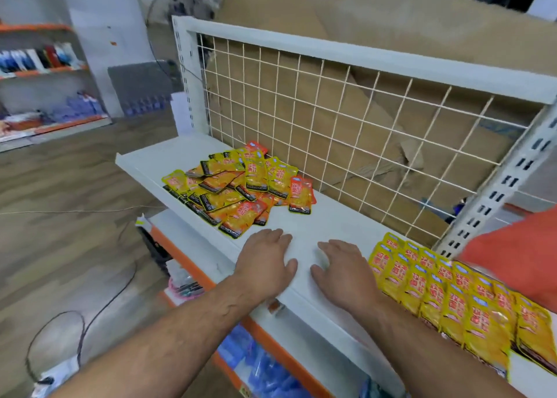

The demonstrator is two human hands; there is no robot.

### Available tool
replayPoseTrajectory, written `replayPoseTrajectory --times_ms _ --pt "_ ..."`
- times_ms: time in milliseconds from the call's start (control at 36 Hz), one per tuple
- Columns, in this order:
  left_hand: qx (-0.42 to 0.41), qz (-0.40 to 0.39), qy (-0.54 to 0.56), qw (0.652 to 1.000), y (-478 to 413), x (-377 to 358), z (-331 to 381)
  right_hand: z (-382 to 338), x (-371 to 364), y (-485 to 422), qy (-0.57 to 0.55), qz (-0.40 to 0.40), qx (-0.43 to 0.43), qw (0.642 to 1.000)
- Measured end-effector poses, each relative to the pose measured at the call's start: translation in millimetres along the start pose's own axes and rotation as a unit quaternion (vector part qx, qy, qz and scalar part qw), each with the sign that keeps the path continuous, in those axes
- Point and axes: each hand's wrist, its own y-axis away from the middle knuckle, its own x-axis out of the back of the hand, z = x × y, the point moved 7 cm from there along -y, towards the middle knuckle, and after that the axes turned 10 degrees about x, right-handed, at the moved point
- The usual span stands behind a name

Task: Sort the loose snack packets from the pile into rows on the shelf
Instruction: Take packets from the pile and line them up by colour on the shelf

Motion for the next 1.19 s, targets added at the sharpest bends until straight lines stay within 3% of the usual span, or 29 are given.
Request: replayPoseTrajectory --times_ms 361,583,778,972,1194 --pt "0.002 -0.031 0.020 0.999 -75.4 19.4 -124.8 -78.0 -31.6 -113.7 -0.009 0.009 -0.045 0.999" --pt "0.028 -0.066 -0.018 0.997 -96.1 18.3 -123.2 -56.3 -27.4 -138.4 -0.006 0.049 -0.102 0.994" --pt "0.066 -0.098 -0.029 0.993 -104.0 10.5 -122.1 -32.1 -33.6 -163.9 0.034 0.019 -0.122 0.992" --pt "0.145 -0.131 -0.008 0.981 -111.0 6.5 -126.7 -12.2 -26.9 -172.1 -0.024 0.066 -0.154 0.986" --pt "0.220 -0.111 0.007 0.969 -108.1 8.6 -128.2 15.0 -28.5 -167.8 -0.097 0.104 -0.233 0.962"
